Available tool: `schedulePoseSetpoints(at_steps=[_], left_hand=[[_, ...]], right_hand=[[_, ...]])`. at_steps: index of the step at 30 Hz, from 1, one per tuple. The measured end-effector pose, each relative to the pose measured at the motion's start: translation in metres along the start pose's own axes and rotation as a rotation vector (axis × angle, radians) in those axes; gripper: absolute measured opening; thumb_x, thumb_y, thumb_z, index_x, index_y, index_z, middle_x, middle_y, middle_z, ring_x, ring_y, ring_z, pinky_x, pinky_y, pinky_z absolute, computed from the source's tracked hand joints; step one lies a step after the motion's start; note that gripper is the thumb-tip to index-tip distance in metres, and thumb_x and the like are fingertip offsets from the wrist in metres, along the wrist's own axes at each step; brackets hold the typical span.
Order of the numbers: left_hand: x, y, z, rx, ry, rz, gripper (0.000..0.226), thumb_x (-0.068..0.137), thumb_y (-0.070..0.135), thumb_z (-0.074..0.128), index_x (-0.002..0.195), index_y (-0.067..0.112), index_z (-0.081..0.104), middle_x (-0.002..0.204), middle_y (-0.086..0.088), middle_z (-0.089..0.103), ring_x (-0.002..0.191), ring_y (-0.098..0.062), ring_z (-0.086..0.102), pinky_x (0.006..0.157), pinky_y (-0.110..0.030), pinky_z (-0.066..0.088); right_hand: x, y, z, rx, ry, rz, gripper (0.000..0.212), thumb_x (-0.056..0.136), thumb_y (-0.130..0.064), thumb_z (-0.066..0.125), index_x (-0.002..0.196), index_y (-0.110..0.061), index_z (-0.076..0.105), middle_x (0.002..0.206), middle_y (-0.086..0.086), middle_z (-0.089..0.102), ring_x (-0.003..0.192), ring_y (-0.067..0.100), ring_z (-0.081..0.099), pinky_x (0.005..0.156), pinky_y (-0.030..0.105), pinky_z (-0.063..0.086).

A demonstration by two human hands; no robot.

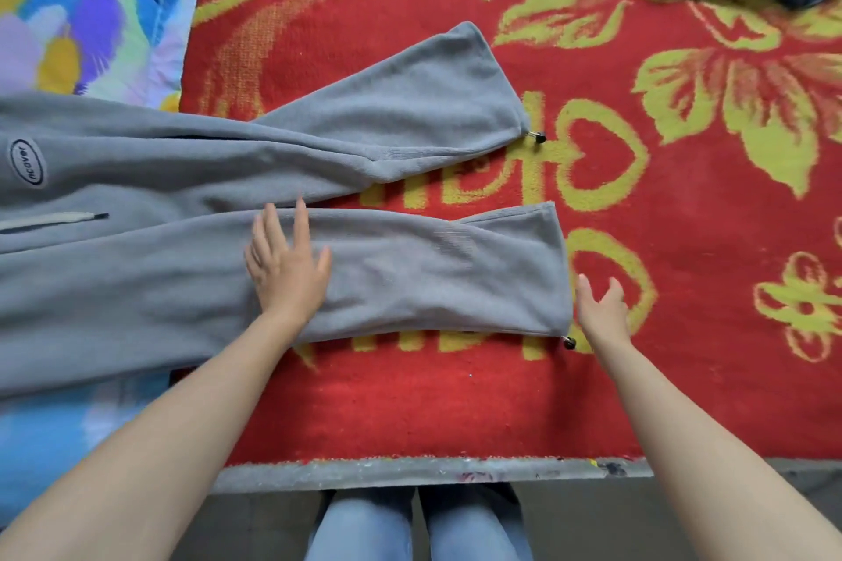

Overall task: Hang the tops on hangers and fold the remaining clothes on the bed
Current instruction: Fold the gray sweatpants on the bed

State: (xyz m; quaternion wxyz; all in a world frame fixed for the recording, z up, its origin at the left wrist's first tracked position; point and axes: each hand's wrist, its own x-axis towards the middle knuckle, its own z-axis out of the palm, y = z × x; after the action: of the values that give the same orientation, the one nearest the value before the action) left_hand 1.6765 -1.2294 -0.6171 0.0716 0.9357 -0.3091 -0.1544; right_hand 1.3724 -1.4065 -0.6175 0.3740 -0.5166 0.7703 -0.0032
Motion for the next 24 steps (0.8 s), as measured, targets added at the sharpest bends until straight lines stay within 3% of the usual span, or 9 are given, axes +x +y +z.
schedulePoseSetpoints(at_steps=[4,7,8,10,11,16,18,21,24], left_hand=[[-0.062,-0.023,0.029,0.085,-0.07,0.134,0.073,0.073,0.025,0.078,0.136,0.007,0.047,0.142,-0.032,0.034,0.131,-0.047,0.033,0.102,-0.061,0.028],[-0.093,-0.04,0.048,0.229,-0.176,0.177,0.082,0.054,0.024,0.09,0.127,0.005,0.057,0.13,-0.036,0.045,0.117,-0.052,0.047,0.088,-0.063,0.041],[-0.097,-0.044,0.05,0.237,-0.192,0.15,0.083,0.052,0.021,0.091,0.126,0.005,0.058,0.129,-0.037,0.046,0.115,-0.054,0.047,0.085,-0.064,0.042],[-0.098,-0.05,0.051,0.243,-0.162,0.098,0.076,0.055,0.014,0.089,0.124,0.007,0.06,0.127,-0.036,0.048,0.111,-0.054,0.049,0.081,-0.062,0.043],[-0.096,-0.052,0.049,0.248,-0.127,0.098,0.069,0.056,0.009,0.087,0.121,0.007,0.062,0.124,-0.034,0.052,0.106,-0.053,0.052,0.078,-0.06,0.043],[-0.074,-0.068,0.038,0.296,0.051,0.282,0.016,0.07,0.002,0.057,0.079,0.003,0.071,0.076,-0.017,0.064,0.06,-0.034,0.06,0.058,-0.04,0.044],[-0.072,-0.07,0.032,0.263,0.009,0.396,0.03,0.069,0.013,0.041,0.07,0.006,0.07,0.061,-0.012,0.058,0.05,-0.03,0.055,0.047,-0.034,0.043],[-0.09,-0.059,0.022,0.237,0.013,0.584,0.031,0.071,0.015,0.039,0.068,0.008,0.069,0.054,-0.008,0.048,0.044,-0.027,0.05,0.039,-0.027,0.037],[-0.12,-0.047,0.018,0.229,-0.057,0.716,0.026,0.072,0.017,0.043,0.068,0.012,0.068,0.055,-0.005,0.046,0.044,-0.025,0.047,0.038,-0.025,0.034]], right_hand=[[-0.013,0.027,0.01,-0.03,-0.168,0.01,0.079,0.089,-0.031,0.061,0.146,0.002,0.018,0.148,0.023,0.028,0.139,0.031,0.023,0.112,0.038,0.021],[-0.013,0.033,0.02,0.073,-0.157,0.093,0.081,0.075,-0.036,0.072,0.138,0.001,0.038,0.114,0.013,0.051,0.105,0.024,0.05,0.093,0.038,0.043],[-0.011,0.033,0.024,0.118,-0.164,0.122,0.067,0.071,-0.035,0.073,0.124,0.001,0.05,0.099,0.008,0.053,0.086,0.021,0.053,0.076,0.032,0.046],[-0.014,0.03,0.025,0.17,-0.18,0.133,0.017,0.078,-0.018,0.069,0.083,-0.006,0.059,0.069,0.002,0.052,0.057,0.013,0.043,0.052,0.021,0.035],[-0.014,0.029,0.024,0.184,-0.173,0.13,0.014,0.08,-0.01,0.067,0.072,-0.01,0.056,0.059,0.0,0.046,0.051,0.011,0.037,0.046,0.021,0.029],[0.0,0.029,0.0,0.273,-0.118,0.109,0.023,0.078,0.0,0.062,0.065,-0.011,0.048,0.052,0.005,0.04,0.041,0.015,0.036,0.038,0.019,0.025],[0.003,0.025,-0.015,0.274,-0.055,0.102,0.02,0.074,0.002,0.063,0.063,-0.009,0.05,0.047,0.004,0.038,0.045,0.018,0.032,0.034,0.019,0.024],[0.012,0.026,-0.042,0.256,0.064,0.067,0.021,0.068,0.004,0.065,0.058,-0.008,0.051,0.046,0.002,0.038,0.054,0.02,0.033,0.038,0.022,0.026],[0.01,0.034,-0.059,0.125,0.104,0.12,0.013,0.067,-0.003,0.069,0.078,0.0,0.063,0.061,0.009,0.048,0.068,0.026,0.047,0.053,0.03,0.035]])
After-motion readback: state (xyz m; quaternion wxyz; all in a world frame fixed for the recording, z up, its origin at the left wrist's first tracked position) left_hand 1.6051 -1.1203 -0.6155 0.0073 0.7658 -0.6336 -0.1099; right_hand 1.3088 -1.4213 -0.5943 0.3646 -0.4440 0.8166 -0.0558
